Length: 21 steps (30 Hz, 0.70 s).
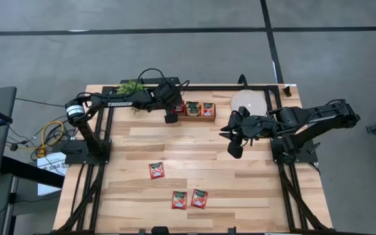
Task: Pick & Place Tea
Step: Put the red tea bag into the left section of the wooden organizer
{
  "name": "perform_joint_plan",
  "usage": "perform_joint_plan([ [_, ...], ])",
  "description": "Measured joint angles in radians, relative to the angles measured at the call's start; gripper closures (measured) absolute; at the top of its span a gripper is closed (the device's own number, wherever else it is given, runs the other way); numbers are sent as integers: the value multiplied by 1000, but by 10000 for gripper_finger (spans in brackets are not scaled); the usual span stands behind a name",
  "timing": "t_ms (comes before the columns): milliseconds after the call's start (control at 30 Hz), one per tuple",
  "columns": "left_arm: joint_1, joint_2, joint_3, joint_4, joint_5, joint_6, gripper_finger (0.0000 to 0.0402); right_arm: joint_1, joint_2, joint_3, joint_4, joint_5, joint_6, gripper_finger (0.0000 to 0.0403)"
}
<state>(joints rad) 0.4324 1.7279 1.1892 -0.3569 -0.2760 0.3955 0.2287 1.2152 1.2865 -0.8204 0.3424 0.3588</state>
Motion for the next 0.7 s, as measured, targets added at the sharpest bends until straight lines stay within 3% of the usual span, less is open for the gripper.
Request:
perform_joint_plan([
  [300,0,0,0,-1,63,-26,401,0,0,0,0,0,0,327],
  [700,26,4,0,0,67,-47,385,0,0,0,20,0,0,327],
])
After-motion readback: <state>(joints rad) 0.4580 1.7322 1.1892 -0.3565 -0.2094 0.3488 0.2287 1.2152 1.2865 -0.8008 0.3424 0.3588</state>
